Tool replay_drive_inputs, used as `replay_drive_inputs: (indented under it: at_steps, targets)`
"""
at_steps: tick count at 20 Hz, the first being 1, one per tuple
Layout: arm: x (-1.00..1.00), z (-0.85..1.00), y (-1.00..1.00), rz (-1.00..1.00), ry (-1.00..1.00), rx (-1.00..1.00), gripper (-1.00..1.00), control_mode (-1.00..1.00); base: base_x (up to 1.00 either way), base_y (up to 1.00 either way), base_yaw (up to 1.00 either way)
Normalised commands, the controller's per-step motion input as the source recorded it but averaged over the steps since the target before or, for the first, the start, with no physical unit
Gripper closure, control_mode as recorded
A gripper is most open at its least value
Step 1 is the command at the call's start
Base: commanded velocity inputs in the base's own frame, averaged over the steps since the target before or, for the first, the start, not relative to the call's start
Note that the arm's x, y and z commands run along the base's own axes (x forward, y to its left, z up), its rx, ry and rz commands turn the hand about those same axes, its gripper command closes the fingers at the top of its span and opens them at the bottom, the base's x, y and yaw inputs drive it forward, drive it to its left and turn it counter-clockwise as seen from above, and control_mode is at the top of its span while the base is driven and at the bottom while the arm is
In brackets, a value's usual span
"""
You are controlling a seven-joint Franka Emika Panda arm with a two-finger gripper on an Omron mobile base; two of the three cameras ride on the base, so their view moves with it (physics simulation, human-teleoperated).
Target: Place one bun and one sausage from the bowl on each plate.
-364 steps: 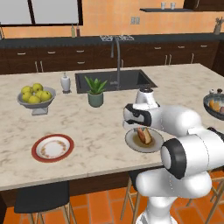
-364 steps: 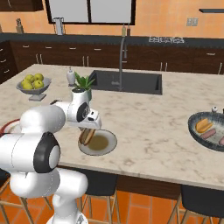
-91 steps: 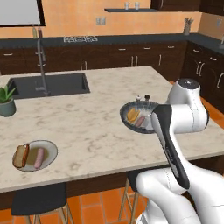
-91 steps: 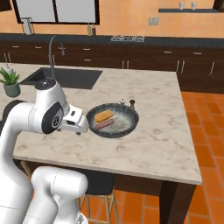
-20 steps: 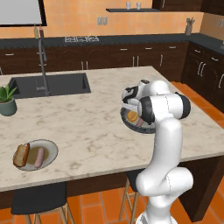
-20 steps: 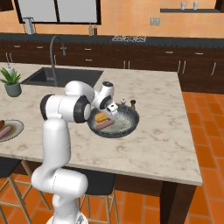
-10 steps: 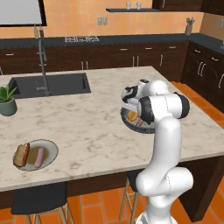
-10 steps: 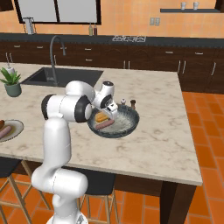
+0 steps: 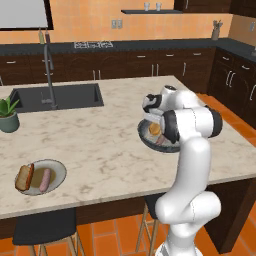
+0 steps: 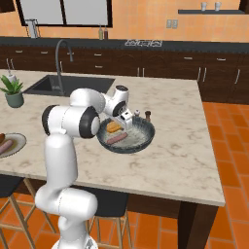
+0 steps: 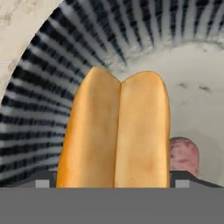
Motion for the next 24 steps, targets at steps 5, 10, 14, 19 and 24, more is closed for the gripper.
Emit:
replay_drive_inputs:
  at_steps: [5, 10, 14, 19, 24]
  targets:
    - [-0.76, 0.75, 0.0, 0.01, -0.1, -0.04, 1.0, -1.0, 0.0, 0.0, 0.0]
    - [-1.0, 0.67, -0.03, 0.19, -0.12, -0.08, 1.0, -1.0, 0.0, 0.0, 0.0]
    - [-1.0, 0.48, 0.0, 0.37, -0.11, -0.04, 1.0, -1.0, 0.0, 0.0, 0.0]
    - [-1.0, 0.48, 0.15, 0.18, -0.04, -0.12, 1.0, -1.0, 0.0, 0.0, 0.0]
    - [-0.91, 0.45, 0.38, 0.0, 0.0, -0.12, 1.0, -1.0, 0.0, 0.0, 0.0]
